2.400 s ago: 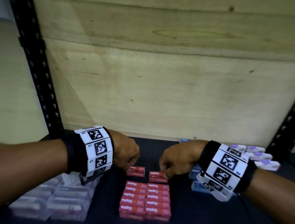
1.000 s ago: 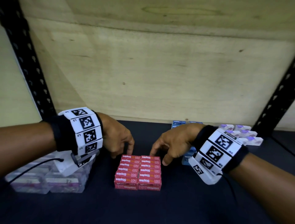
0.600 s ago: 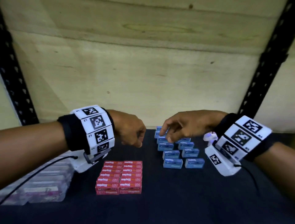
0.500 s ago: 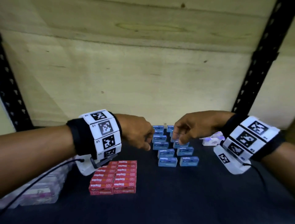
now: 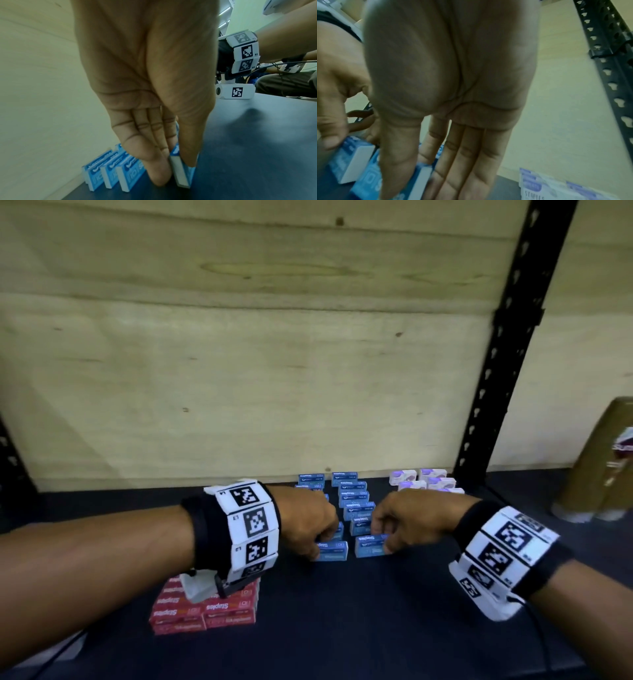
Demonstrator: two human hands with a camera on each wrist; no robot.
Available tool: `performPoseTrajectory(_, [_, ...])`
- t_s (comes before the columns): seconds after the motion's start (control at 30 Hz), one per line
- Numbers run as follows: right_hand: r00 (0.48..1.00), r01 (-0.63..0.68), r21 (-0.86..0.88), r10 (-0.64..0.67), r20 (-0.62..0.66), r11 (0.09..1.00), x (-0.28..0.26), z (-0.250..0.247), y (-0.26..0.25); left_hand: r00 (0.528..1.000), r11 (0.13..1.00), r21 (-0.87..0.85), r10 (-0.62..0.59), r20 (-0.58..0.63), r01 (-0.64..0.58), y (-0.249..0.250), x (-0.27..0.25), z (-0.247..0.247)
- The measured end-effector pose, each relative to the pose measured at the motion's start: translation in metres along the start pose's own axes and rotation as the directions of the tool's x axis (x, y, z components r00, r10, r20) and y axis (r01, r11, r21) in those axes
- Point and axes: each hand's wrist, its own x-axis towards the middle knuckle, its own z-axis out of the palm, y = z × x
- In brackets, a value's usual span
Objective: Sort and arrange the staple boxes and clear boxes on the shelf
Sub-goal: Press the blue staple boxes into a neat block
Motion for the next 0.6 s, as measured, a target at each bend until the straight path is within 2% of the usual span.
performPoseTrajectory(0.17, [0.998, 0.004, -0.013, -0.005, -0.065, 1.000, -0.021, 0.005, 0.001, 0.993, 0.998, -0.020, -0.056, -0.100, 0.054, 0.013, -0.014, 0.005])
performPoseTrajectory(0.3, [0.977, 0.053, 0.015, -0.049, -0.208, 0.998, -0.057, 0.020, -0.004, 0.964, 0.985, -0.132, -0.138, -0.228, 0.110, 0.028, -0.040, 0.022])
performPoseTrajectory(0.47, [0.924, 0.152, 0.150, -0.086, -0.372, 0.977, -0.092, 0.053, -0.016, 0.869, 0.929, -0.335, -0.293, -0.398, 0.160, 0.061, -0.069, 0.064])
performPoseTrajectory(0.6, [0.887, 0.178, 0.249, -0.046, -0.460, 0.952, -0.095, 0.081, -0.013, 0.751, 0.857, -0.489, -0.428, -0.503, 0.161, 0.090, -0.077, 0.090])
